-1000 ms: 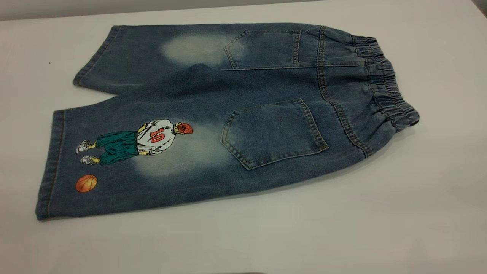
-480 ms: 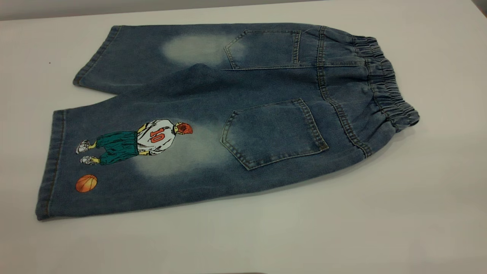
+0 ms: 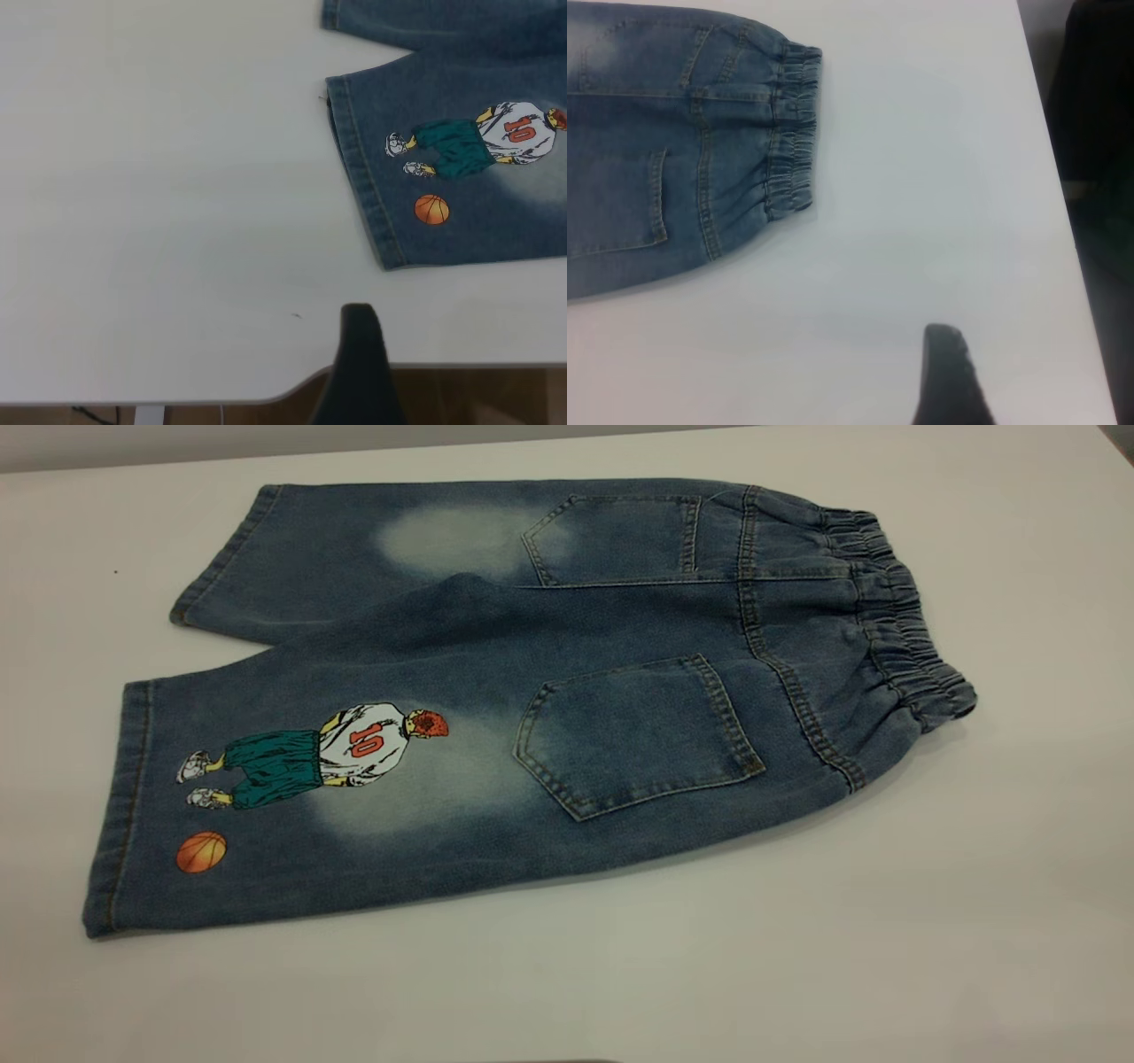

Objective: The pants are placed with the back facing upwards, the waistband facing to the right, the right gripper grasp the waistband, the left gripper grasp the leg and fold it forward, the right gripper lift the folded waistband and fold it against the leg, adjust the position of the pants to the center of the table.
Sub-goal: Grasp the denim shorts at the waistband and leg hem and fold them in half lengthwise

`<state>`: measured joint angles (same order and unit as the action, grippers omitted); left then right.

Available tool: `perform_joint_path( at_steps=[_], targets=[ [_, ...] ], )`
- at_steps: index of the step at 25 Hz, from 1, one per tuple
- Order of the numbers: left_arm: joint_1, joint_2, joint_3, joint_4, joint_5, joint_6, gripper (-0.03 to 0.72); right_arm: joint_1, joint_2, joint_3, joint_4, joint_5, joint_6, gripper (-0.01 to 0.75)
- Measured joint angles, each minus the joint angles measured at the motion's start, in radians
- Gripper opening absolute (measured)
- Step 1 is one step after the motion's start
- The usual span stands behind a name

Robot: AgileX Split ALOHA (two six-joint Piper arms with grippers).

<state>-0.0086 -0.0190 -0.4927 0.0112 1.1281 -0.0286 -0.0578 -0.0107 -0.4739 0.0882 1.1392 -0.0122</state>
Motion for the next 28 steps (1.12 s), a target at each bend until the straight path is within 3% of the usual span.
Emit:
perform_joint_path(
  at_steps=[14,20,28],
  targets=[
    [0.000,0.003,0.000,0.000,0.000,0.000,0.516,0.000,0.000,0.000,0.000,0.000,0.000,0.381],
    [0.000,0.142,-0.002,0.000,-0.006,0.000,0.516,0.000,0.000,0.000,0.015,-0.006,0.022,0.381],
    [0.000,0.525,-0.090,-0.001,-0.266,-0.035,0.516,0.000,0.199,-0.035,0.052,-0.060,0.088,0.381]
  ],
)
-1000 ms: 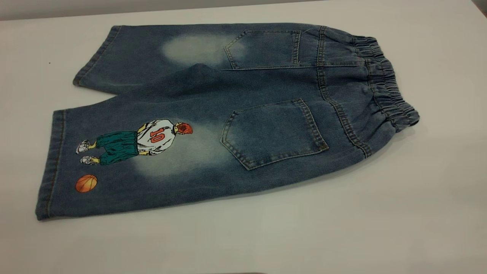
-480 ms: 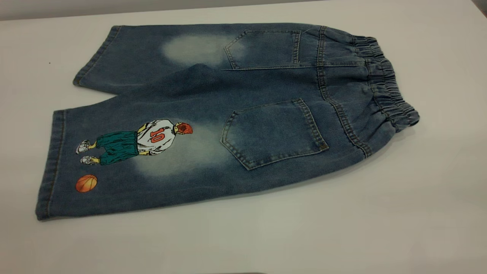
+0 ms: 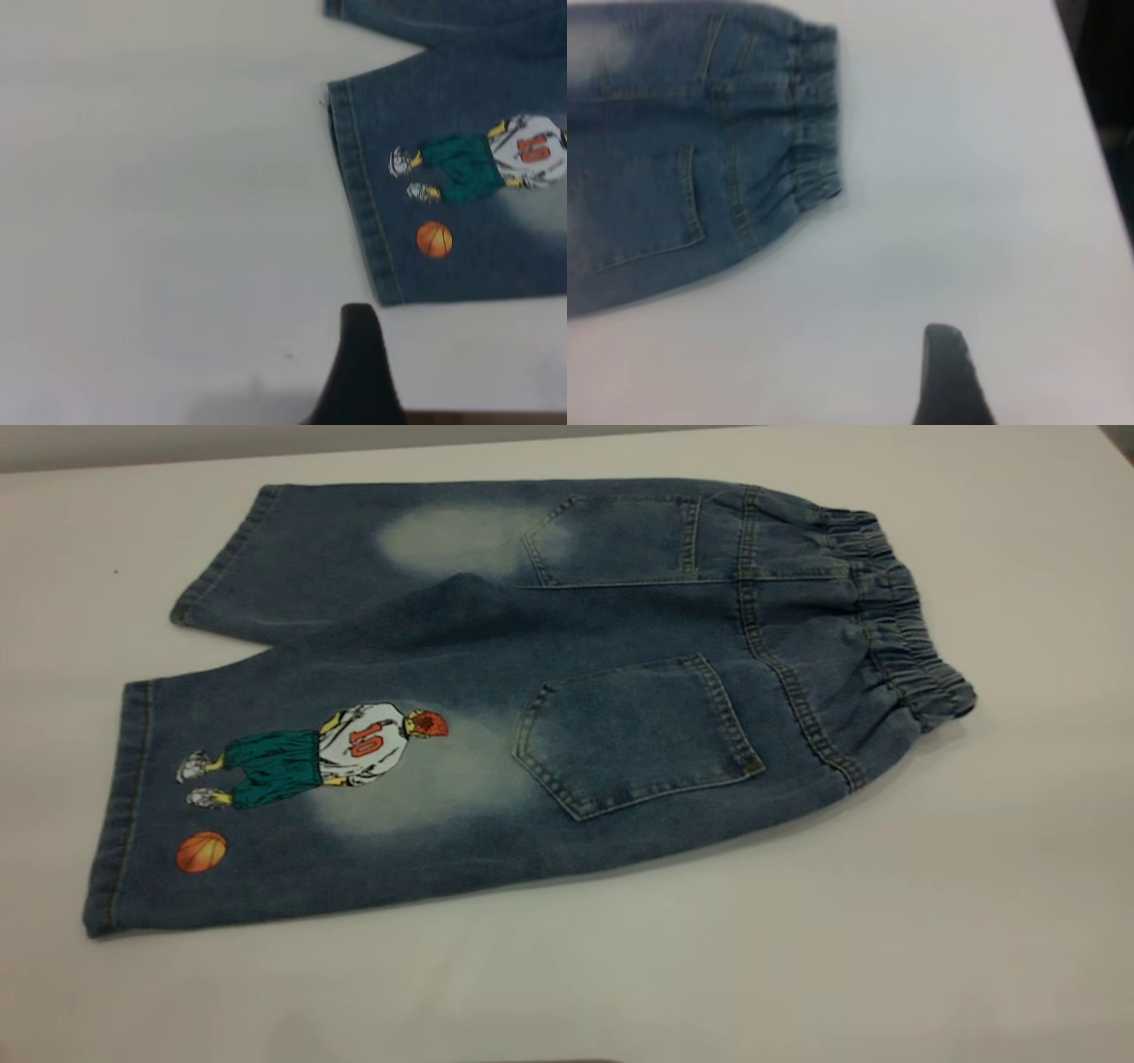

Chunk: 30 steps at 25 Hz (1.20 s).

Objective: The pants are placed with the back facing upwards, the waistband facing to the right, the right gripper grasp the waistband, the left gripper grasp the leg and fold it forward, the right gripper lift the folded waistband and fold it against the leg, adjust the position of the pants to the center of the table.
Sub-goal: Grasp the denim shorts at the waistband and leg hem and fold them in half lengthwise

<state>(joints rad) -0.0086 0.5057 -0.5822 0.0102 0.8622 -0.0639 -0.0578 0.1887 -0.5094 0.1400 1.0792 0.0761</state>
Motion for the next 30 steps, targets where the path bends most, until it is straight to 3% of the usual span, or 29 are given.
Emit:
perform_joint_path(
  at_steps=[6,13,19,22,30],
  targets=[
    [0.000,0.339,-0.004,-0.068,-0.268,-0.059,0.516,0.000,0.313,-0.002,0.072,-0.293,0.001,0.393],
    [0.000,0.640,-0.007,-0.144,-0.523,-0.005,0.516,0.000,0.690,-0.002,0.270,-0.434,-0.161,0.444],
    [0.000,0.755,-0.016,-0.147,-0.585,0.052,0.516,0.000,0.998,-0.004,0.552,-0.563,-0.405,0.535],
    [-0.001,0.764,-0.016,-0.148,-0.590,0.055,0.516,0.000,1.123,-0.005,0.778,-0.610,-0.574,0.587],
    [-0.069,0.773,-0.016,-0.147,-0.622,0.064,0.516,0.000,1.449,-0.015,1.386,-0.623,-1.188,0.599]
  ],
)
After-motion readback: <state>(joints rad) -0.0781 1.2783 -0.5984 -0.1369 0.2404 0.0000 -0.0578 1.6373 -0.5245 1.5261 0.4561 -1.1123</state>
